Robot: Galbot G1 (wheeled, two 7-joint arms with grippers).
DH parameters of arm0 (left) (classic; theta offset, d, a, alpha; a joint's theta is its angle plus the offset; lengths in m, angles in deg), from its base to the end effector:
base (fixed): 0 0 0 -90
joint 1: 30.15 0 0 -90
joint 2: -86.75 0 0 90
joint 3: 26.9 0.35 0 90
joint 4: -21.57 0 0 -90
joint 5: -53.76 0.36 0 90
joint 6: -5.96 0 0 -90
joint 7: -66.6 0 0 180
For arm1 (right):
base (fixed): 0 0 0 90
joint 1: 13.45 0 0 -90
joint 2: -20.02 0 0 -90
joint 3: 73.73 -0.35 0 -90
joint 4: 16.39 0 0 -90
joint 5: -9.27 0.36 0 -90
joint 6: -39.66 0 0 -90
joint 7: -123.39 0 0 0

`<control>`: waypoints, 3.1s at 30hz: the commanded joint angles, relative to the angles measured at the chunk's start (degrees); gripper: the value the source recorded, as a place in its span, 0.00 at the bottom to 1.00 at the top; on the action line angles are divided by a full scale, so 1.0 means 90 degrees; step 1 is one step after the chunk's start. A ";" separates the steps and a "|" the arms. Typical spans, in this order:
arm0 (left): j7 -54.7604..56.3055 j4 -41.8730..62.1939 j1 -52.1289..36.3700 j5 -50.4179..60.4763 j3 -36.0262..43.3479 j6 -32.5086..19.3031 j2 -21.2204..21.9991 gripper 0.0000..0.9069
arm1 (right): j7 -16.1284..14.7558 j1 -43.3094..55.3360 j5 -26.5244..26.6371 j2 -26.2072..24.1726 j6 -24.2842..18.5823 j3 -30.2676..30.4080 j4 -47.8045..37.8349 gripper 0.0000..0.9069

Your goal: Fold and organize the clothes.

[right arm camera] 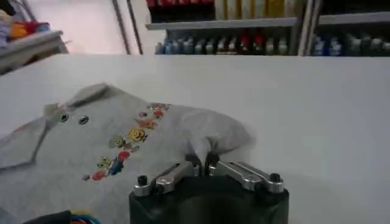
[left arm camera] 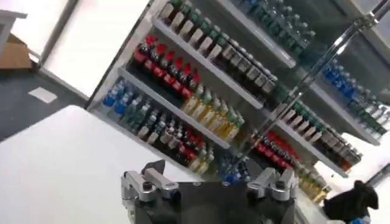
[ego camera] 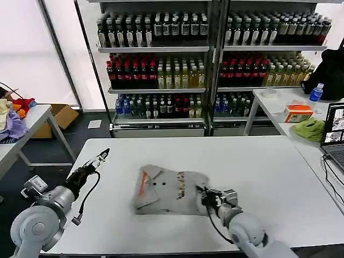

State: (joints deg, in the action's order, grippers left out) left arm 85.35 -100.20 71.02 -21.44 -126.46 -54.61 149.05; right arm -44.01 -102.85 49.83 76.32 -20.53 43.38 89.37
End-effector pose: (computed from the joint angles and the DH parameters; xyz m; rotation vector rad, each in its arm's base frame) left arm 0.2731 0.1196 -0.1747 -0.1954 -2.6992 0.9104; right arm 0.3115 -0.0086 -0.2942 0.4762 -2.5402 0.0359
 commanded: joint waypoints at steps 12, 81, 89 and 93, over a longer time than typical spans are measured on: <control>0.0087 -0.0212 0.0163 0.0487 0.0648 0.0027 0.0463 1.00 | -0.0748 -0.0336 -0.1267 -0.0383 -0.0410 -0.1386 0.0016 1.00; -0.4331 -0.0403 0.2477 0.5573 -0.1519 -0.1778 0.1584 1.00 | -0.2588 -0.4540 -0.1598 0.1788 -0.3332 -0.5583 0.1618 1.00; -0.4636 -0.0321 0.2599 0.5919 -0.1633 -0.1969 0.1668 1.00 | -0.2638 -0.4754 -0.1609 0.1769 -0.3305 -0.5525 0.1719 1.00; -0.4681 -0.0222 0.2742 0.6020 -0.1603 -0.2060 0.1624 1.00 | -0.2596 -0.4549 -0.1578 0.1661 -0.3104 -0.5472 0.1908 1.00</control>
State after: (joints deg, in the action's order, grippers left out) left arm 48.15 -103.02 93.16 27.07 -139.05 -70.32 162.89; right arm -66.68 -143.25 36.26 91.45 -48.82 -5.82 104.42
